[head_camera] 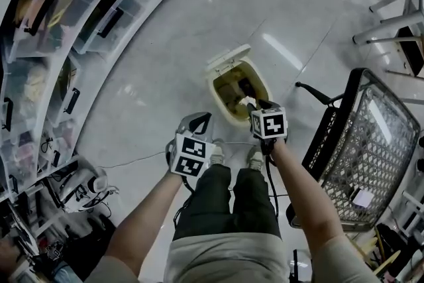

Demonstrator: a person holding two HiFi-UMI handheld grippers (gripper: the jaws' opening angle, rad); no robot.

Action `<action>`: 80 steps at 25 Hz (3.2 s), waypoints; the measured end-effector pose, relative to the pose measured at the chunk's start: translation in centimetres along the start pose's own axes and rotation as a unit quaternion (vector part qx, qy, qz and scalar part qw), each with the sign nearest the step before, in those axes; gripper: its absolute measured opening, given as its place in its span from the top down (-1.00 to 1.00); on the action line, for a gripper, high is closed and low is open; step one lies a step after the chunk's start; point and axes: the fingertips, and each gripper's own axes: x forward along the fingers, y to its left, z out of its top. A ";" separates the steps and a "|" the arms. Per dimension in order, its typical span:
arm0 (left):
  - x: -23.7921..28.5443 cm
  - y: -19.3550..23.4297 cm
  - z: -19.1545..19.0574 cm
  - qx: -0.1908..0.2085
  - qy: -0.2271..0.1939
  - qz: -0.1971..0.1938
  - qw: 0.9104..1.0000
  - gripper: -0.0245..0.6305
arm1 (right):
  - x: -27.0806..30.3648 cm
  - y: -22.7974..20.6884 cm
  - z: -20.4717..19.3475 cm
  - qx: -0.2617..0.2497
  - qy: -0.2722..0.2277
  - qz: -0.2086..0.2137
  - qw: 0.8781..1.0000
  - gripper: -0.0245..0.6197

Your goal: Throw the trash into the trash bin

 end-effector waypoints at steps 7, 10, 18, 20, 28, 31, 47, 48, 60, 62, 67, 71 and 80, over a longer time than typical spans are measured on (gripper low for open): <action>-1.0 -0.5 0.3 -0.002 -0.004 0.007 1.000 0.92 | -2.7 -0.5 0.1 0.009 -0.021 -0.007 1.000 0.54; -2.4 -1.1 2.0 0.006 -0.013 0.004 1.000 0.92 | -6.4 -0.3 1.5 0.006 -0.050 -0.004 0.999 0.55; -8.0 -3.2 8.9 0.059 -0.056 0.008 0.997 0.92 | -20.7 1.1 7.0 0.011 -0.160 0.011 0.987 0.45; -9.9 -4.0 11.1 0.060 -0.073 0.006 0.995 0.92 | -25.3 1.7 8.6 0.001 -0.196 0.005 0.981 0.45; -19.5 -6.6 20.3 0.113 -0.174 0.024 0.978 0.92 | -42.0 4.9 12.7 -0.047 -0.319 -0.030 0.946 0.44; -23.6 -7.6 23.5 0.129 -0.206 0.027 0.970 0.92 | -47.1 6.0 13.4 -0.062 -0.355 -0.047 0.931 0.44; -36.6 -13.2 32.0 0.201 -0.311 0.050 0.928 0.92 | -65.1 10.7 14.3 -0.107 -0.479 -0.051 0.870 0.45; -36.7 -13.3 32.2 0.201 -0.312 0.051 0.927 0.92 | -65.2 10.5 14.2 -0.107 -0.479 -0.052 0.870 0.45; -34.5 -16.7 34.2 0.180 -0.311 0.016 0.933 0.92 | -63.8 4.6 12.4 -0.005 -0.462 -0.052 0.885 0.45; -33.8 -18.5 34.9 0.188 -0.315 -0.007 0.930 0.92 | -63.9 2.7 11.5 0.018 -0.461 -0.070 0.885 0.45; -30.8 -23.9 36.6 0.231 -0.314 -0.062 0.919 0.92 | -64.6 -3.5 7.8 0.072 -0.447 -0.142 0.880 0.41; -27.5 -28.3 37.1 0.239 -0.303 -0.118 0.915 0.92 | -64.8 -8.8 3.6 0.133 -0.434 -0.194 0.870 0.39; -19.9 -38.3 36.4 0.297 -0.253 -0.208 0.897 0.92 | -63.2 -18.8 -7.8 0.256 -0.369 -0.282 0.848 0.23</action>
